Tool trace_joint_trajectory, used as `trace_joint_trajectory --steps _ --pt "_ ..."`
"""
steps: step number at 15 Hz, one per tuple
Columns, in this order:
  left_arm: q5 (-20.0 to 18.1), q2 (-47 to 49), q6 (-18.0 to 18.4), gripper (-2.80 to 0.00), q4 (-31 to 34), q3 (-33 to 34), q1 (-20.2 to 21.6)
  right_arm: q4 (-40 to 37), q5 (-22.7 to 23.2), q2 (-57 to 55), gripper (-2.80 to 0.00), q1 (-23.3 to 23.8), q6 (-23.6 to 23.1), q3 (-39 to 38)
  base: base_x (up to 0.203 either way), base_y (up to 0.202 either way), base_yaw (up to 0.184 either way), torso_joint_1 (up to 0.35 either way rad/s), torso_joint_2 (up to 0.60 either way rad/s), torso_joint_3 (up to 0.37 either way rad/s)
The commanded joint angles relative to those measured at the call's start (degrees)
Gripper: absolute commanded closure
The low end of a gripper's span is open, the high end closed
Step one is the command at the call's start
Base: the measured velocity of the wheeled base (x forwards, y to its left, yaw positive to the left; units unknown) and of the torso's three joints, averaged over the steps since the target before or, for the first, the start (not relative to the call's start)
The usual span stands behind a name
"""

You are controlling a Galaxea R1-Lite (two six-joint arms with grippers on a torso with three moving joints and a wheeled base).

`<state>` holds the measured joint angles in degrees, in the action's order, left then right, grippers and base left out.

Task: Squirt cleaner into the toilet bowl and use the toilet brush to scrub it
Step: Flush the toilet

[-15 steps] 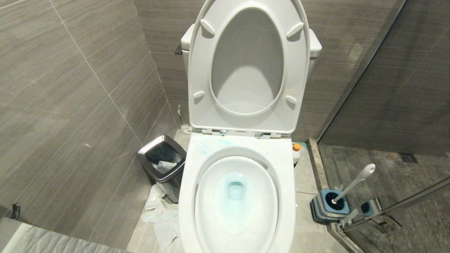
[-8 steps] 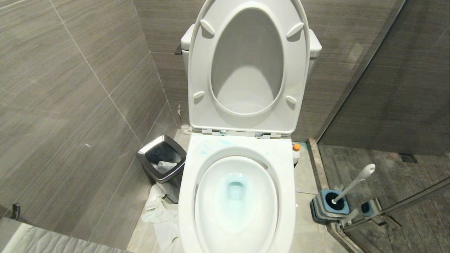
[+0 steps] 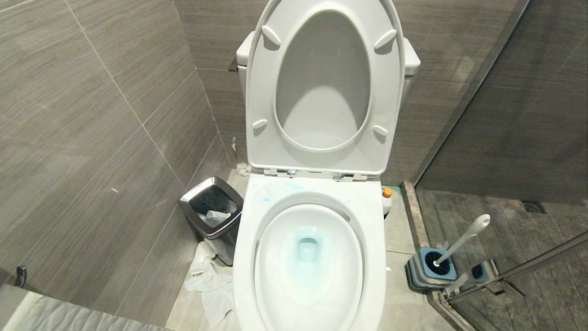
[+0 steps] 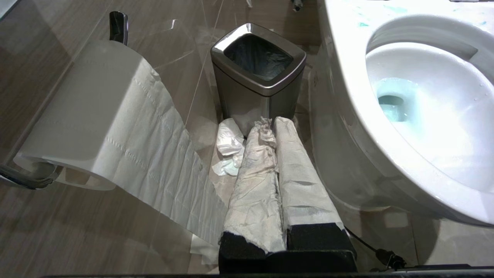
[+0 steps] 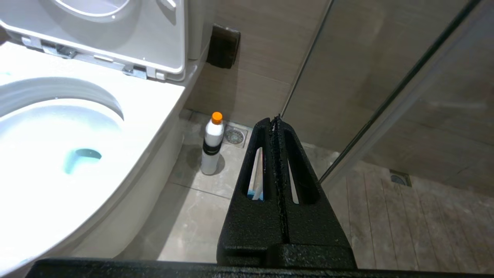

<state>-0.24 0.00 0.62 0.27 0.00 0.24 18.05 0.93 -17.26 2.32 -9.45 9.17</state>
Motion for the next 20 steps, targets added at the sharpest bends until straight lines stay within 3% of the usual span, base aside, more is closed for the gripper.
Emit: trace_joint_trajectory --steps 1,3,10,14,20 --pt "-0.02 0.09 -0.01 0.0 0.0 0.09 0.02 -1.45 -0.31 4.92 0.0 -1.03 -0.07 0.06 0.0 0.0 0.0 0.0 0.0 0.0" --pt "-0.02 0.09 -0.01 0.0 0.0 0.09 0.02 -4.93 -0.8 7.3 0.0 -1.83 -0.05 -0.16 0.0 0.0 0.0 0.0 0.0 0.0" --pt "-0.02 0.09 -0.01 0.0 0.0 0.09 0.02 -6.49 -1.01 17.58 0.0 -2.2 2.21 -10.19 0.0 0.0 0.0 0.0 0.0 0.0" --pt "-0.02 0.09 -0.01 0.0 0.0 0.09 0.02 -14.61 -1.14 17.26 0.0 -2.23 6.57 -10.66 0.0 0.0 0.0 0.0 0.0 0.0" --pt "-0.02 0.09 -0.01 0.0 0.0 0.09 0.02 -14.8 -1.11 17.26 0.0 -2.23 8.04 -10.57 0.0 0.0 0.0 0.0 0.0 0.0"
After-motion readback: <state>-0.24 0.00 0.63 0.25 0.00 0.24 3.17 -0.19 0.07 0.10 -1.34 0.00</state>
